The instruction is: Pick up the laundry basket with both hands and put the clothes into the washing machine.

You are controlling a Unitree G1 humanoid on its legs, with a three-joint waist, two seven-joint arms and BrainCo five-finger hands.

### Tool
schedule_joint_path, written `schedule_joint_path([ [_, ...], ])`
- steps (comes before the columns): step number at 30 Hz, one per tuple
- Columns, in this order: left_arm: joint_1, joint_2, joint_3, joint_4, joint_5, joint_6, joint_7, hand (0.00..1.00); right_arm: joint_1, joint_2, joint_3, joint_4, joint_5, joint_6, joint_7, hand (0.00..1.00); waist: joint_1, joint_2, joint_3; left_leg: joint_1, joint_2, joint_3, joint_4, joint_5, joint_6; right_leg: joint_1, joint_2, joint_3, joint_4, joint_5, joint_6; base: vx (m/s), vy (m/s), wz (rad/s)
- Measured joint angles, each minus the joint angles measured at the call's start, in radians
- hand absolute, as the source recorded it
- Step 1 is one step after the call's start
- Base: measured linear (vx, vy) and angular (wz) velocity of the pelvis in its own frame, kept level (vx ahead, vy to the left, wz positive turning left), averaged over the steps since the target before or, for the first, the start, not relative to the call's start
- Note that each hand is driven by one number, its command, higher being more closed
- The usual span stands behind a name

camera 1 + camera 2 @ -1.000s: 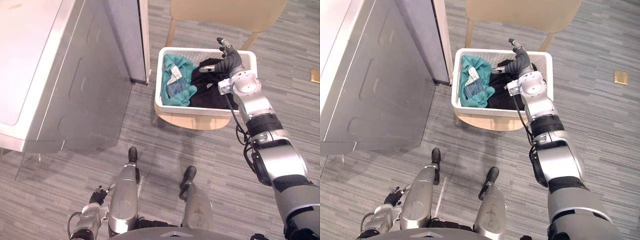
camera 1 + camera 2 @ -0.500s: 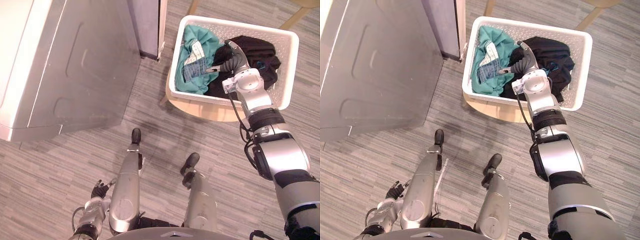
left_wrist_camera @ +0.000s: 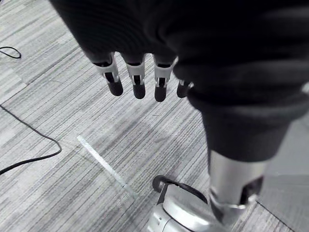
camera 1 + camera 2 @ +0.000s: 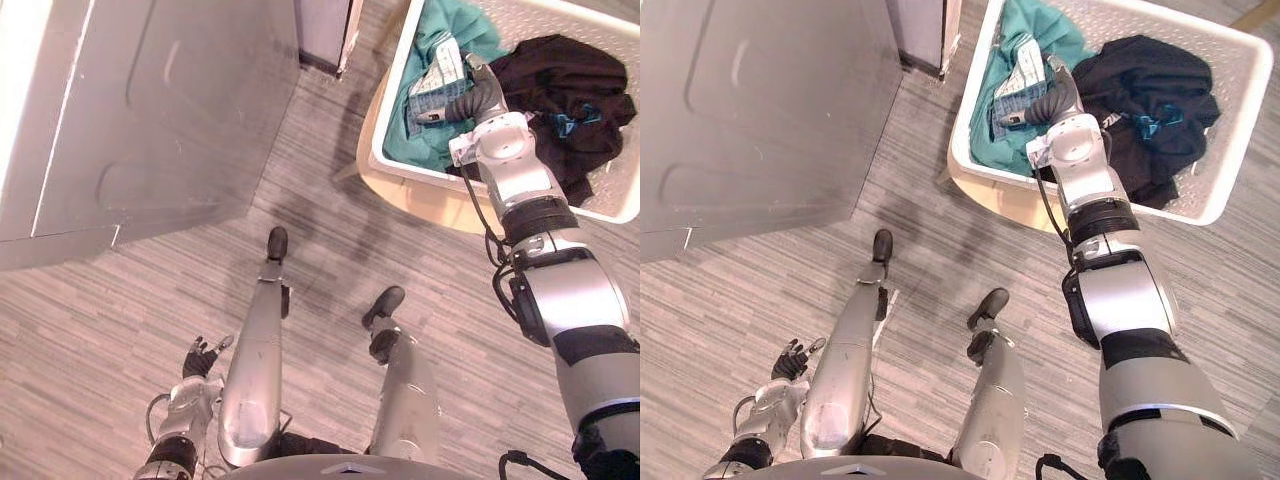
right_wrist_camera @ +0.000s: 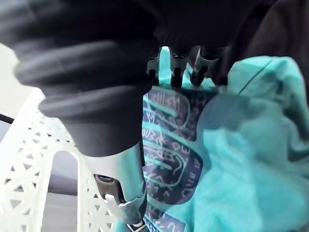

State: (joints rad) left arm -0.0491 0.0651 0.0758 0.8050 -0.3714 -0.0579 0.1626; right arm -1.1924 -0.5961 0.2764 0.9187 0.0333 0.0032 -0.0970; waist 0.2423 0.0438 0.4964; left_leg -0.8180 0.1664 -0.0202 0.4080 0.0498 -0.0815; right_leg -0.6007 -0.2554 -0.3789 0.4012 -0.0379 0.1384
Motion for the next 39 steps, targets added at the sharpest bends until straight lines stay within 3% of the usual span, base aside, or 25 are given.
schedule_joint_path([
  [6, 0.000, -0.020, 0.041, -0.055, -0.027, -0.010, 0.010, 0.00, -0.005, -0.002, 0.026, -0.004, -0.001, -0.002, -0.022, 0.00, -0.001, -0.002, 0.001, -0.071, 0.000, -0.019, 0.027, 0.000, 0.000, -0.057, -0.009, -0.024, 0.045, -0.018, -0.011, 0.01, 0.010, 0.08],
  [7, 0.000, -0.021, 0.042, -0.067, -0.035, -0.014, 0.010, 0.00, -0.005, -0.002, 0.025, -0.010, -0.001, -0.003, -0.025, 1.00, -0.002, -0.003, 0.002, -0.077, 0.000, -0.020, 0.027, 0.001, 0.000, -0.062, -0.011, -0.026, 0.049, -0.019, -0.011, -0.01, 0.020, 0.10],
  [10, -0.006, -0.027, 0.054, -0.091, -0.051, -0.031, 0.013, 0.00, -0.003, -0.003, 0.025, -0.038, -0.002, -0.008, -0.047, 1.00, -0.017, -0.007, 0.001, -0.106, 0.001, -0.026, 0.028, 0.003, 0.003, -0.085, -0.020, -0.037, 0.066, -0.026, -0.012, 0.00, 0.023, 0.07],
  [28, -0.009, -0.038, 0.082, -0.087, -0.130, -0.039, 0.053, 0.00, 0.067, 0.026, -0.020, -0.045, 0.013, -0.020, -0.070, 1.00, -0.025, -0.030, 0.001, -0.126, 0.011, -0.023, 0.050, 0.004, 0.000, -0.104, -0.017, -0.042, 0.079, -0.029, -0.017, 0.03, 0.017, -0.01],
  [31, -0.009, -0.038, 0.084, -0.087, -0.140, -0.041, 0.054, 0.00, 0.085, 0.046, -0.058, -0.046, 0.097, -0.020, -0.090, 1.00, -0.026, -0.035, -0.002, -0.126, 0.011, -0.023, 0.052, 0.004, 0.000, -0.104, -0.018, -0.042, 0.082, -0.029, -0.018, 0.03, 0.022, 0.00],
  [39, -0.011, -0.057, 0.129, -0.065, -0.203, -0.041, 0.056, 0.00, 0.097, 0.140, -0.221, -0.045, 0.494, -0.032, -0.139, 1.00, -0.043, -0.035, -0.002, -0.117, 0.012, -0.019, 0.060, 0.005, 0.000, -0.104, -0.025, -0.036, 0.104, -0.033, -0.023, 0.00, 0.003, 0.00],
])
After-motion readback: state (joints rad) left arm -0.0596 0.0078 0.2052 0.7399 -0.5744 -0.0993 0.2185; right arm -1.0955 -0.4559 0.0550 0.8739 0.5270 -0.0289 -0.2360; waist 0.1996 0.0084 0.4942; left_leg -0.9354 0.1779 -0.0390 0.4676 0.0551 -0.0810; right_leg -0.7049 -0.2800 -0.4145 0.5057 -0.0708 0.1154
